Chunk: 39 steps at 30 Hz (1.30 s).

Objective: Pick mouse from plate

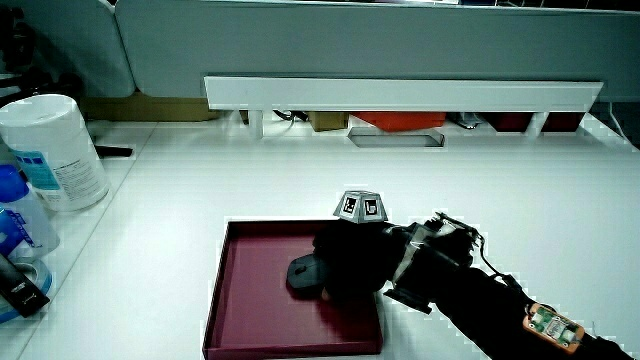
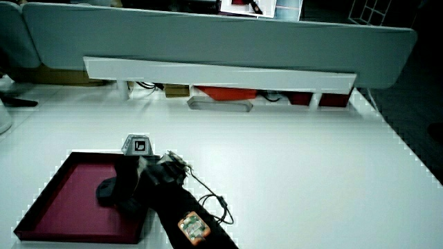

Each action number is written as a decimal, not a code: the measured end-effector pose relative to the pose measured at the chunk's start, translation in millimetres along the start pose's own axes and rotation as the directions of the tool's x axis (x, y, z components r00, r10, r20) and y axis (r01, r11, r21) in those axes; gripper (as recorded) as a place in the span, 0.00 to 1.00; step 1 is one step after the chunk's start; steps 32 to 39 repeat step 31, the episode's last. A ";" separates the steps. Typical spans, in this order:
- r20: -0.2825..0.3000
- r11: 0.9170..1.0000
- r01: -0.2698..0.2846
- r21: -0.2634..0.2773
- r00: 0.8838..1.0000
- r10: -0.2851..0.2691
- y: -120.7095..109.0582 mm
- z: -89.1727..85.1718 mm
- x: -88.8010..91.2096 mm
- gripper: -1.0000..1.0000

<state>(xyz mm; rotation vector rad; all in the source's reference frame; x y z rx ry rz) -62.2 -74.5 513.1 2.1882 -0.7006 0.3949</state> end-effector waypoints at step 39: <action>-0.003 0.986 -0.055 0.157 0.998 0.056 -81.8 93.5 10.5 1.00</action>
